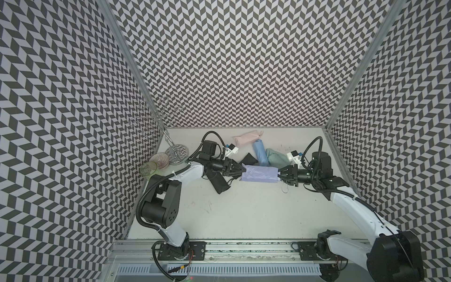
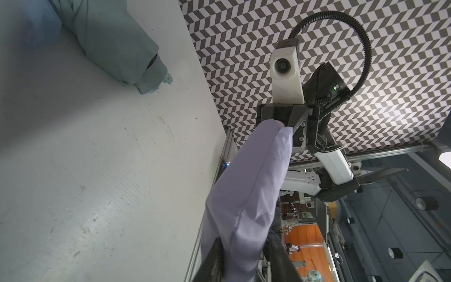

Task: Take umbrellas out of sleeves
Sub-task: Take out the umbrella from the umbrella sleeve.

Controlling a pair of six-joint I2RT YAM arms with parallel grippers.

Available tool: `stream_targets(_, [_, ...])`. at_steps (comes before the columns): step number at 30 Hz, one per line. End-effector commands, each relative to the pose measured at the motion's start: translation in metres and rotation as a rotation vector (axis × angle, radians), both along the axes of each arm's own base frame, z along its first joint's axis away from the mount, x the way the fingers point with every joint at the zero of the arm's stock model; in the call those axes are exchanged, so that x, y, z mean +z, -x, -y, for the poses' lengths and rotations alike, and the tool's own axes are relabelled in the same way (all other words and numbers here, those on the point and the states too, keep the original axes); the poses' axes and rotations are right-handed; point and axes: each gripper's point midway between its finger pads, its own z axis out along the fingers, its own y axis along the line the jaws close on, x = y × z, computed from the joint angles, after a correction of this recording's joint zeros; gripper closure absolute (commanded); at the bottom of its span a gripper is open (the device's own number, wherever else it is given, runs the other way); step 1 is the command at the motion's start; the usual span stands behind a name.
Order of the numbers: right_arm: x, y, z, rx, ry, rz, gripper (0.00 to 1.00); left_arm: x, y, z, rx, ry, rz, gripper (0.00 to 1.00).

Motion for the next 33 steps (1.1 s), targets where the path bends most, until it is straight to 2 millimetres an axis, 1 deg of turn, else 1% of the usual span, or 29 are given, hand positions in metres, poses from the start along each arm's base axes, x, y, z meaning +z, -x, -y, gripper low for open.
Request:
stream_targets(1, [0.023, -0.003, -0.002, 0.013, -0.051, 0.099, 0.78, 0.012, 0.005, 0.0, -0.013, 0.023, 0.048, 0.72])
stream_targets(2, [0.022, -0.003, -0.002, 0.009, -0.052, 0.097, 0.78, 0.01, 0.005, 0.0, -0.013, 0.022, 0.043, 0.72])
stream_targets(4, [0.02, -0.003, -0.002, 0.006, -0.05, 0.092, 0.78, 0.011, 0.005, -0.001, -0.009, 0.022, 0.049, 0.81])
stream_targets(8, [0.018, -0.003, -0.001, 0.004, -0.049, 0.088, 0.78, 0.009, 0.004, -0.003, 0.006, 0.014, 0.05, 0.94])
stream_targets(10, [0.015, -0.003, 0.0, 0.001, -0.039, 0.089, 0.79, 0.007, -0.004, -0.009, 0.043, -0.006, 0.051, 0.97])
stream_targets(11, [0.013, -0.004, 0.001, -0.003, -0.033, 0.088, 0.79, 0.002, -0.012, -0.016, 0.09, -0.038, 0.047, 1.0])
stream_targets(12, [0.012, -0.003, 0.003, -0.004, -0.033, 0.086, 0.79, 0.0, -0.02, -0.023, 0.13, -0.06, 0.043, 1.0])
stream_targets(14, [0.012, -0.005, 0.005, -0.012, -0.028, 0.091, 0.79, 0.002, -0.03, -0.035, 0.177, -0.068, 0.063, 1.0])
stream_targets(16, [0.01, -0.006, 0.008, -0.02, -0.025, 0.088, 0.78, 0.002, -0.037, -0.043, 0.207, -0.076, 0.065, 1.0])
stream_targets(19, [0.009, -0.007, 0.009, -0.027, -0.023, 0.091, 0.78, 0.001, -0.041, -0.044, 0.216, -0.079, 0.064, 1.0])
stream_targets(22, [0.003, -0.011, 0.017, -0.051, 0.0, 0.085, 0.78, -0.003, -0.046, -0.048, 0.233, -0.089, 0.051, 1.0])
stream_targets(24, [-0.002, -0.015, 0.026, -0.086, 0.03, 0.082, 0.78, -0.012, -0.055, -0.058, 0.286, -0.122, 0.032, 1.0])
stream_targets(26, [-0.004, -0.02, 0.037, -0.121, 0.065, 0.082, 0.79, -0.024, -0.064, -0.074, 0.352, -0.185, 0.018, 1.0])
stream_targets(29, [0.002, -0.029, 0.05, -0.18, 0.123, 0.112, 0.79, -0.028, -0.071, -0.091, 0.411, -0.212, -0.002, 1.0])
stream_targets(31, [0.008, -0.036, 0.06, -0.234, 0.163, 0.126, 0.8, -0.034, -0.078, -0.102, 0.464, -0.265, 0.01, 1.0])
stream_targets(33, [0.019, -0.042, 0.069, -0.285, 0.197, 0.159, 0.8, -0.036, -0.078, -0.101, 0.457, -0.29, 0.023, 1.0])
